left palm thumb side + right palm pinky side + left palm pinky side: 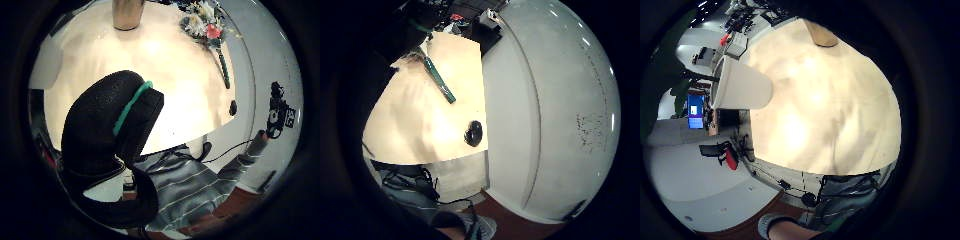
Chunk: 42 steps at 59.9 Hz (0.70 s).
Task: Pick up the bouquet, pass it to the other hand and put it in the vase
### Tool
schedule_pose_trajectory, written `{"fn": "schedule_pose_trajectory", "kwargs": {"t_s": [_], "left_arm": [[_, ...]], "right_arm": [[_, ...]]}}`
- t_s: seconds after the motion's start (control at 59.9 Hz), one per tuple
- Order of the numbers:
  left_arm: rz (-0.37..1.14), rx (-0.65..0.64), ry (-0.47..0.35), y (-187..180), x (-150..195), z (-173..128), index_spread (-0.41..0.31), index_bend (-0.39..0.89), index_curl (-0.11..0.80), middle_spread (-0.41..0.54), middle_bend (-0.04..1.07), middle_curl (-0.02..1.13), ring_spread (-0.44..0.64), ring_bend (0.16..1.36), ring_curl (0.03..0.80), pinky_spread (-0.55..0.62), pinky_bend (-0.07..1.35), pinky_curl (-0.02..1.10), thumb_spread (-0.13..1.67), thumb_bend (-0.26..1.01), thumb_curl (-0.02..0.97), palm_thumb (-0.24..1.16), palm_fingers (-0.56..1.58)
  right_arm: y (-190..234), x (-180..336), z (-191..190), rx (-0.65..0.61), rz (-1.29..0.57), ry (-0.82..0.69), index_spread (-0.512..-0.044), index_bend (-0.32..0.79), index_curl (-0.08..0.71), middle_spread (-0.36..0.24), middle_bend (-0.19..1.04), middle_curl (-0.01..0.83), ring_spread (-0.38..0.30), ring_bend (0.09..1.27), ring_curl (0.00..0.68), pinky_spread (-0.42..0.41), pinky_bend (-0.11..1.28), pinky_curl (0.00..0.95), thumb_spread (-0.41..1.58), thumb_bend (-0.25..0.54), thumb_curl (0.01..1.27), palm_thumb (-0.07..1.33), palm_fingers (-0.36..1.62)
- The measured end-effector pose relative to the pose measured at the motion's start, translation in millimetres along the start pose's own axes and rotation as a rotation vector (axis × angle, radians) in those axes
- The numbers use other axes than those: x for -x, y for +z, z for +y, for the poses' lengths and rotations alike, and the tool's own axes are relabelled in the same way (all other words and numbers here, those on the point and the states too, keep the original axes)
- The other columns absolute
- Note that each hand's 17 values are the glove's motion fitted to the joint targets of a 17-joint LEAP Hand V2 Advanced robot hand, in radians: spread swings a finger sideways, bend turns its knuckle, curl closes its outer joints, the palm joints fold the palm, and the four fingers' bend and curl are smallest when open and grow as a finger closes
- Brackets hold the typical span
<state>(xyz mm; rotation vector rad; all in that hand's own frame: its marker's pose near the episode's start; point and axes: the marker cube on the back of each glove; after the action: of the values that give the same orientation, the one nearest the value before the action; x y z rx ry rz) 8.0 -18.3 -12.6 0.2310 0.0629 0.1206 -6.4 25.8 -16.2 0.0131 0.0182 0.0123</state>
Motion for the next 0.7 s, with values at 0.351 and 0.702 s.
{"fn": "schedule_pose_trajectory", "kwargs": {"t_s": [0.351,0.702], "left_arm": [[-0.013,0.076,-0.031,-17.0,-8.4,15.0,-0.034,0.17,0.268,0.17,0.17,0.22,0.28,0.52,0.227,0.31,0.42,0.28,1.13,-0.01,0.171,0.15,0.31],[0.032,0.207,0.087,9.9,-24.1,14.9,-0.035,0.17,0.318,0.171,0.17,0.26,0.29,0.52,0.25,0.32,0.4,0.31,1.17,-0.02,0.218,0.16,0.3]], "right_arm": [[-22.6,4.8,14.1,-0.022,-0.029,-0.039,-0.318,0.14,0.215,0.0,0.23,0.288,0.051,0.42,0.266,0.209,0.42,0.284,1.31,0.222,0.2,0.44,0.49],[-25.8,-3.0,-26.7,0.017,-0.04,0.03,-0.313,0.1,0.215,0.004,0.23,0.347,0.053,0.43,0.309,0.21,0.42,0.325,1.35,0.139,0.24,0.46,0.47]]}}
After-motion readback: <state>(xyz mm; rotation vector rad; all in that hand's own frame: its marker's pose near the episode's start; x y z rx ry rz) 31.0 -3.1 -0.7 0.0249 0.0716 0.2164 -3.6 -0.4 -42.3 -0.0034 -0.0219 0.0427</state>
